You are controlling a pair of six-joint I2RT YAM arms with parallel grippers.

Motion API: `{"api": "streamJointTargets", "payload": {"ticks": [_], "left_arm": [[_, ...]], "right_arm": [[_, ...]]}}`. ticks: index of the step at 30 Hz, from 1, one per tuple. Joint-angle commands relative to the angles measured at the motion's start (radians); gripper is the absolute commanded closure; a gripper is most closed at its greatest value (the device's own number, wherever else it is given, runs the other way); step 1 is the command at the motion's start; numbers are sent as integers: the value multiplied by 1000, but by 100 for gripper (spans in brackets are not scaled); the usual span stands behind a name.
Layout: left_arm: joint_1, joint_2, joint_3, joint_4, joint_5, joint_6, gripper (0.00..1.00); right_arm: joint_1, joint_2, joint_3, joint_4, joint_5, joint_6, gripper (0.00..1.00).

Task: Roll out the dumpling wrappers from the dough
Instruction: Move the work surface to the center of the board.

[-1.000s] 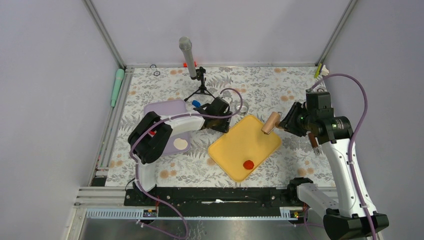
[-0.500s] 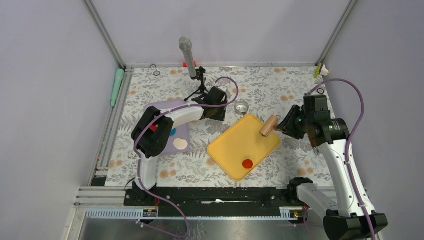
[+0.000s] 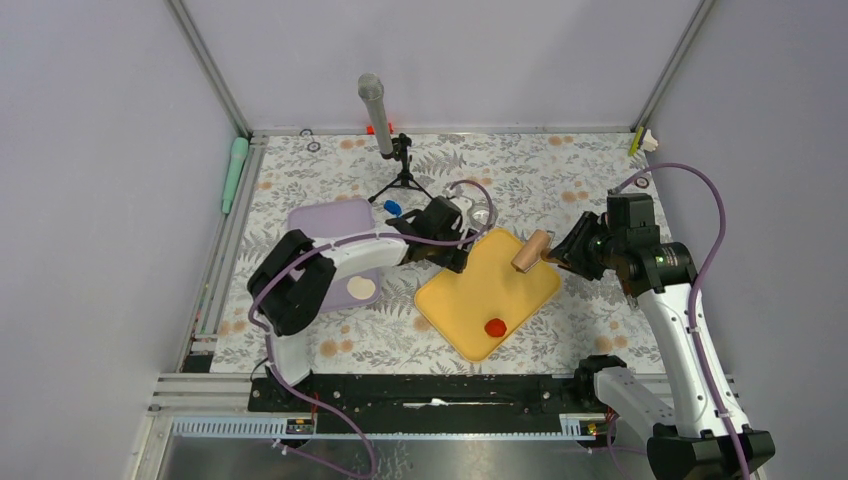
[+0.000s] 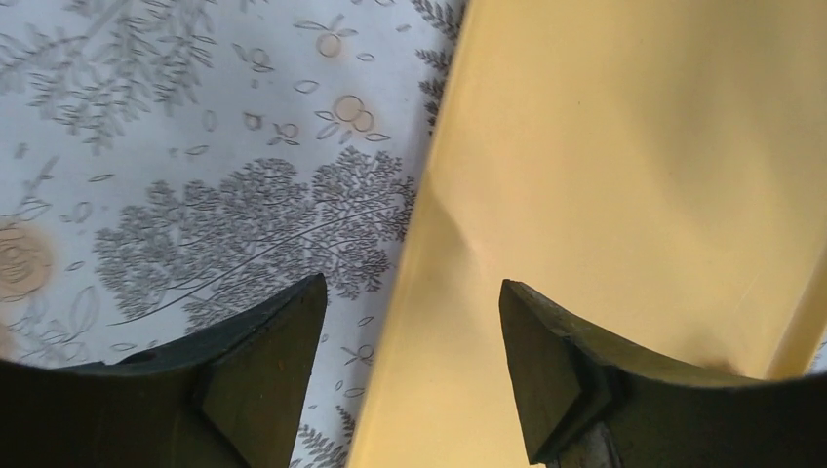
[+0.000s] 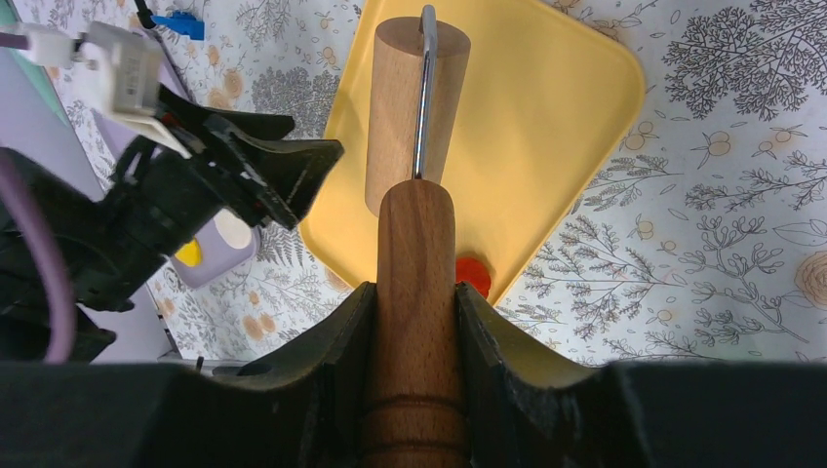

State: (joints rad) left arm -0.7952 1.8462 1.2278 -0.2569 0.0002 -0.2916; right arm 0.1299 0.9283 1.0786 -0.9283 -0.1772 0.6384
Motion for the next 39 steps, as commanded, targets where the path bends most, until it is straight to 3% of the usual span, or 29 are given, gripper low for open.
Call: {"api": "streamJointTargets", "payload": {"ticks": [1,11,26,32,39], "left_arm": [[-16,54,0,58,-45,8,28],[-15,190,137,12,-208,42,41],[25,378,453,-72,-273,-11,47],[24,293,423,-77,-213,-12,42],[16,88,360,-120,-106,-20,28]], "right_arm": [[1,-14,14,70,-21,11,100],[2,-30,39,38,25,-4,100],[1,-59,46,11,40,13,100],[1,-65,-12,46,16,43,100],[1,-25,-42,73,-2,75,100]]}}
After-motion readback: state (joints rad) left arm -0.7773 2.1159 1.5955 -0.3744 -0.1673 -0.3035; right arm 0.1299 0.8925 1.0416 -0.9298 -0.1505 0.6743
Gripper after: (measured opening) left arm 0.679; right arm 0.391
